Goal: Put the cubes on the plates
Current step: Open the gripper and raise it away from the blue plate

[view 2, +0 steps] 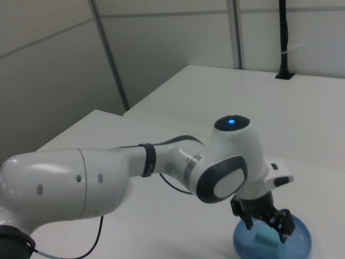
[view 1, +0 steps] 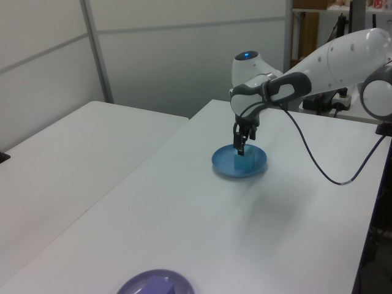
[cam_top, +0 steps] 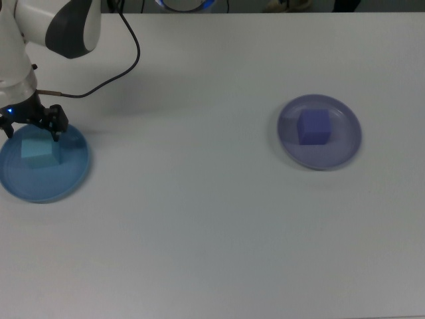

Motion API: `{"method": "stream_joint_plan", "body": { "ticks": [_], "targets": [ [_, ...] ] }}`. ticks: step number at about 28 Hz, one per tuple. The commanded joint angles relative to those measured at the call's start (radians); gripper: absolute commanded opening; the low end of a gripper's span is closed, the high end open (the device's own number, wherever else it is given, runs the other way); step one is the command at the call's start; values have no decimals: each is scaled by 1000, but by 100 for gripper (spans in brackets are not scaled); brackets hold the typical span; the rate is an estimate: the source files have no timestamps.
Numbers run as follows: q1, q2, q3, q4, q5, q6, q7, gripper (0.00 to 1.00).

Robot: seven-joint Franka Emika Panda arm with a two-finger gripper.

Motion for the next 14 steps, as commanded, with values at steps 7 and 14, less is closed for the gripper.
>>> {"method": "stream_joint_plan", "body": {
  "ticks": [7,14],
  "targets": [
    [151,-209,14,-22,99,-285,228,100],
    [282,-313,13,-53,74,-403,397,100]
  ]
}}
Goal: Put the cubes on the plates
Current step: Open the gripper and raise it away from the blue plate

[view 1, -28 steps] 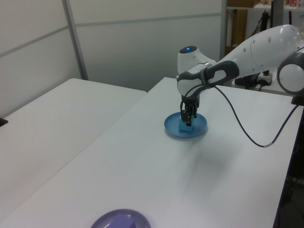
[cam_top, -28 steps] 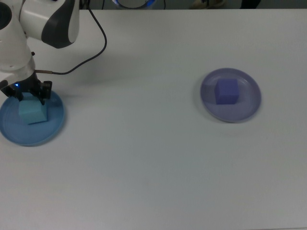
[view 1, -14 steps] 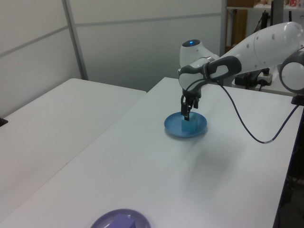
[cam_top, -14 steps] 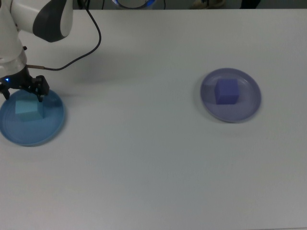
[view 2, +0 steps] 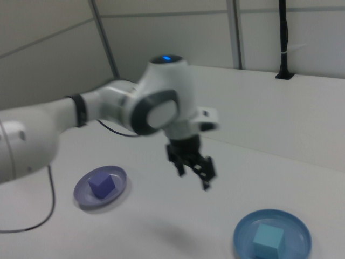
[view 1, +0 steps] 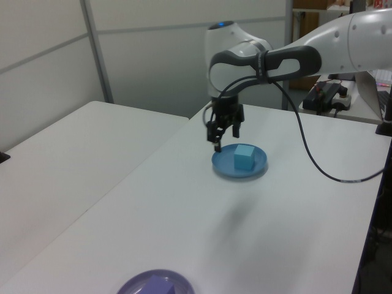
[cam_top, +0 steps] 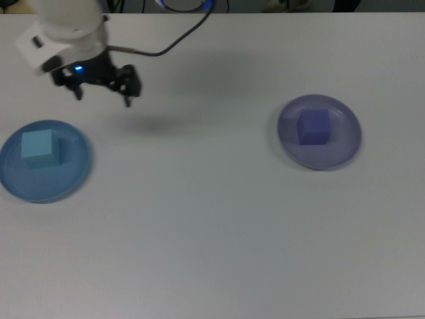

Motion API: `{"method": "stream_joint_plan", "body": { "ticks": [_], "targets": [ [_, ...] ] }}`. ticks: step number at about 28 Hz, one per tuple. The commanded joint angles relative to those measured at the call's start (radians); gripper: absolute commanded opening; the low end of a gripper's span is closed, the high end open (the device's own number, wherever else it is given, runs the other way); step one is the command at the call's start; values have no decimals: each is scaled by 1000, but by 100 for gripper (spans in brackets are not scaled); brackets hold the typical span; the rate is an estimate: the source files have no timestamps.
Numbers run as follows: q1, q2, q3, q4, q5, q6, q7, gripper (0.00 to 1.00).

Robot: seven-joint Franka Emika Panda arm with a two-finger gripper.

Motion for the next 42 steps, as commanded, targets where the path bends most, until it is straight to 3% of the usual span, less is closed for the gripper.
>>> {"method": "stream_joint_plan", "body": {
  "ticks": [1,5,14,18,24,42],
  "targets": [
    [71,-110,-13,-73,-19,-52,73,100],
    [108,-188,-11,-111,-39,-59,102,100],
    [153,-217,-10,-108,-31,-90,199,100],
    [163,-211,-7,-113,-25,-79,199,100],
    [154,-202,-16,-110,47,-35,163,100],
    [145,-204,-19,-97,50,-47,106,100]
  ]
}}
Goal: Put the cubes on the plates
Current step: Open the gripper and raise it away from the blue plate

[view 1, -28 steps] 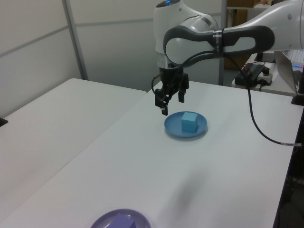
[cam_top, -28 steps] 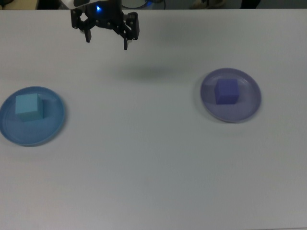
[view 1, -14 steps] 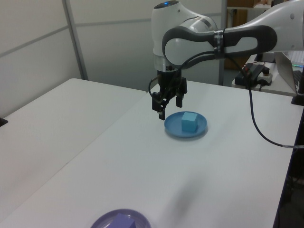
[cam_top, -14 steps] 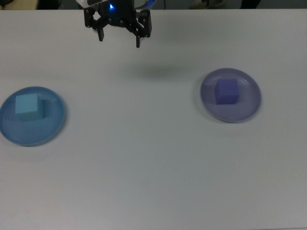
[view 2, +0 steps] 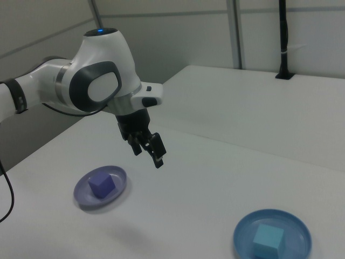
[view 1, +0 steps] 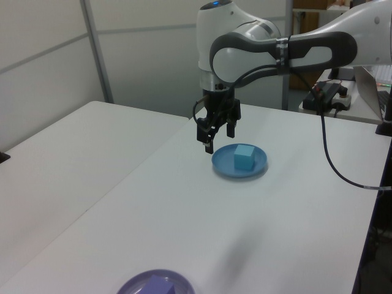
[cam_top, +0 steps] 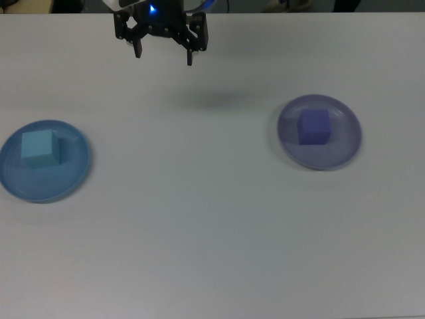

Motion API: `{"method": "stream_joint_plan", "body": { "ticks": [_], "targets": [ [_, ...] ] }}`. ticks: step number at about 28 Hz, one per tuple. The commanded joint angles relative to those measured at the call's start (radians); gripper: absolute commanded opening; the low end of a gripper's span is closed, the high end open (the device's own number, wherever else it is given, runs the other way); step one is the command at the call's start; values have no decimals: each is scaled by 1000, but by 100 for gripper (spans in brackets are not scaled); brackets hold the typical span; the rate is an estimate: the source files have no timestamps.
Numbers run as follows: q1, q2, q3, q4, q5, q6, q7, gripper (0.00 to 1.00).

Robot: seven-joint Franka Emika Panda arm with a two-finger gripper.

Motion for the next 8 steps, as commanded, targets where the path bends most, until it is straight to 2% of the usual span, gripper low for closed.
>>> {"method": "stream_joint_plan", "body": {
  "ticks": [1,8],
  "targets": [
    [-4,-15,-11,-9,26,6,-41,100],
    [-4,-13,-11,-9,25,6,-70,100]
  ]
}}
